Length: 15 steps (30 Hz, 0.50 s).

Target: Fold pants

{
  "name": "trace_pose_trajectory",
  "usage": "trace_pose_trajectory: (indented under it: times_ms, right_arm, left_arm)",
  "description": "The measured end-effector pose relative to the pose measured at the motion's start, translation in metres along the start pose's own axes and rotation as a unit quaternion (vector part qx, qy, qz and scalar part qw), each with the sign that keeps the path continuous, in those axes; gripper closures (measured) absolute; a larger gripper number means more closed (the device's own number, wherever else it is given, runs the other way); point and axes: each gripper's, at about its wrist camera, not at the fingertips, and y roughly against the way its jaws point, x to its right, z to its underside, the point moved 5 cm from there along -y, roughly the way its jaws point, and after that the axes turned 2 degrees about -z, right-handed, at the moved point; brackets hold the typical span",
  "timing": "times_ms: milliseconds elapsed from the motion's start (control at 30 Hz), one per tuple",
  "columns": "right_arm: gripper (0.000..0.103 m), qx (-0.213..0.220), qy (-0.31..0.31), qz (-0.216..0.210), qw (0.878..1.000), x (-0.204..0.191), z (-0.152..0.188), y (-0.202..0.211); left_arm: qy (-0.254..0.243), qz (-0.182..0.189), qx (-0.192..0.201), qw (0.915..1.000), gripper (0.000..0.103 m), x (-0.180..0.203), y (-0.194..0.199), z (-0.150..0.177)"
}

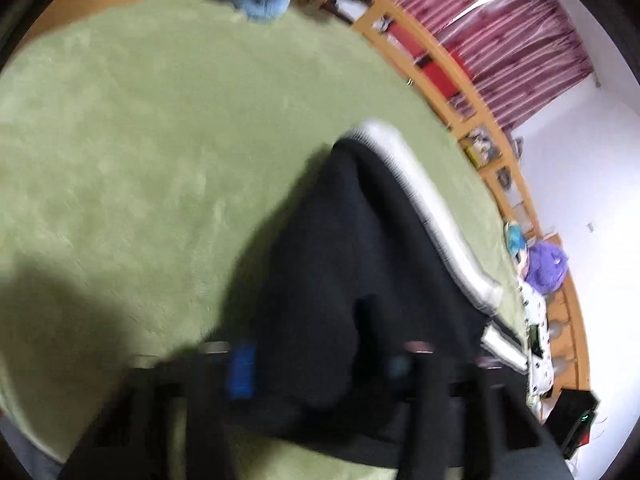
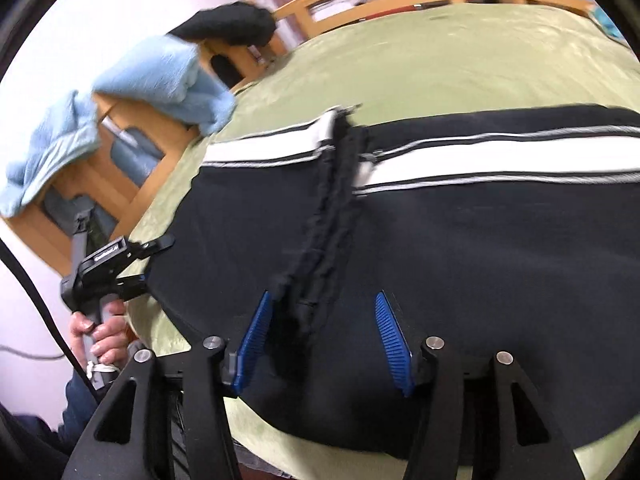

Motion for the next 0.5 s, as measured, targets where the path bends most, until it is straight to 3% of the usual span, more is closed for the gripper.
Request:
trace_pose_trajectory:
  times_ms: [100,267,333,500]
  right_arm:
    - [0.051,0.031,0.001,0.029,0.999,0.015,-0.002,0.031]
    - [0.051,0.07,-0.009,0.067,0.995,0.056,-0.008,0.086]
    - [0.051,0.077,-0.02,0.076,0.994,0.072,-0.009,0.102]
    - [0.051,0.11,-0.052,0.094,0.988,0.112,-0.011,0.142]
  left_arm:
    - [-0.034,0.014,0.015,0.9992,0.079,0.024,0.027,-0.01]
    - [-0.133,0.027,0.061,0.9889,0.08,0.121,0.071,-0.016]
    - [-0.164,0.074,0.064,0.9817,0.081,0.176,0.088,-0.011]
    - [-0.263,0.135,0.049,0.9541,0.082,0.305,0.09,0.024]
